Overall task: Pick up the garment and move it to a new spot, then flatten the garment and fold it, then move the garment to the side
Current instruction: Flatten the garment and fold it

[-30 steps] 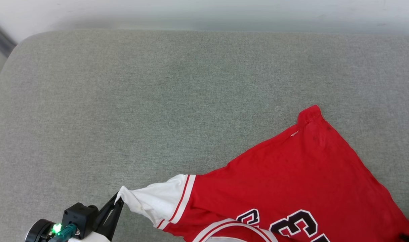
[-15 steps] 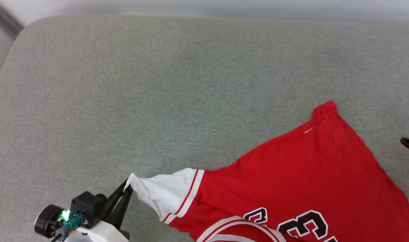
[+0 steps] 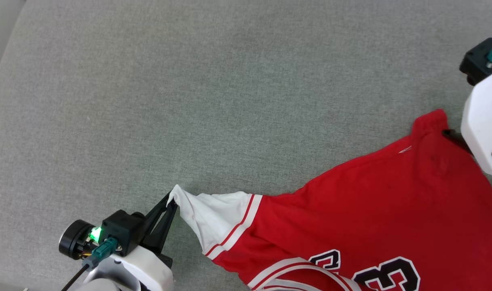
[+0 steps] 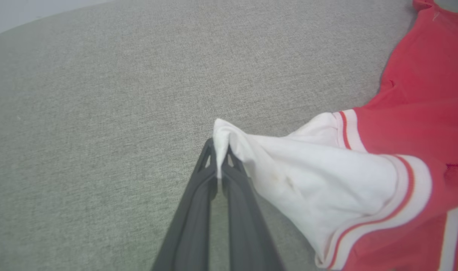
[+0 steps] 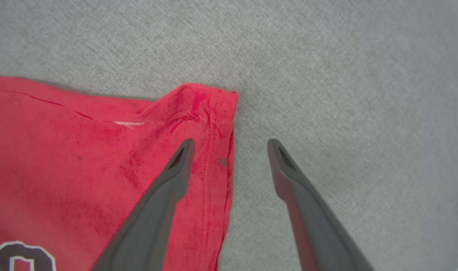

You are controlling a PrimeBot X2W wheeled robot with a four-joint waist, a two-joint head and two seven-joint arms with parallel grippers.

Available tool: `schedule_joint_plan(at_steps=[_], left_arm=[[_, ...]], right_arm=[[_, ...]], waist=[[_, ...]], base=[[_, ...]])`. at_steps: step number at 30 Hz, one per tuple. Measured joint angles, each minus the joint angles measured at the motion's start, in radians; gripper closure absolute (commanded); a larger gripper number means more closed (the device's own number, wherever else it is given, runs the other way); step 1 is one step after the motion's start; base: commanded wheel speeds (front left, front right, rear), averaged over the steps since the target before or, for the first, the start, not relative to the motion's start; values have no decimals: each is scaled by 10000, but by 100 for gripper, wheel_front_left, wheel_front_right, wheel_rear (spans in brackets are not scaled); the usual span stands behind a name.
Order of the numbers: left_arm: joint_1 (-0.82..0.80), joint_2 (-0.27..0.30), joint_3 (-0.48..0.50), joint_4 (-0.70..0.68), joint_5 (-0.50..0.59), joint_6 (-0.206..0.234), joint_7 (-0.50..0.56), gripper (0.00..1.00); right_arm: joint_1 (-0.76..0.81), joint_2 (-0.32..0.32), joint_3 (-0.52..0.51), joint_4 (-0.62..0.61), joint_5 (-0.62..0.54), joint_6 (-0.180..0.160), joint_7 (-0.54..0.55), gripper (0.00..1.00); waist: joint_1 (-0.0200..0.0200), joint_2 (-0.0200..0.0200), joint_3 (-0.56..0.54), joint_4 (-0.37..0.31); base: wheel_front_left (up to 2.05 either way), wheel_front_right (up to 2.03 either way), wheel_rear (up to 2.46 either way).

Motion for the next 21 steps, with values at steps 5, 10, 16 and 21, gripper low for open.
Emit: schedule_joint_plan(at_steps=[5, 10, 16, 21], left_arm=[[-187, -157, 21, 54, 75, -58, -12, 100], [-267, -328, 17, 176, 142, -109, -19, 100], [-275, -357, 105, 418, 75, -176, -61, 100], [-248, -316, 144, 575, 82, -288, -86, 100]], right_arm=[[-609, 408, 1009, 1066, -104, 0, -397, 0], [-803, 391, 1973, 1668, 73, -4, -846, 0], [-1027, 272, 2631, 1937, 577, -17, -1593, 100], [-1173, 370, 2901, 2178, 800, 0, -2846, 100]], waist=[[0, 0, 428, 170], [-1, 0, 649, 260], [0, 0, 458, 146], [0, 0, -28, -34]], base=[[0, 0, 0], [0, 0, 0], [0, 0, 0], [0, 0, 0]])
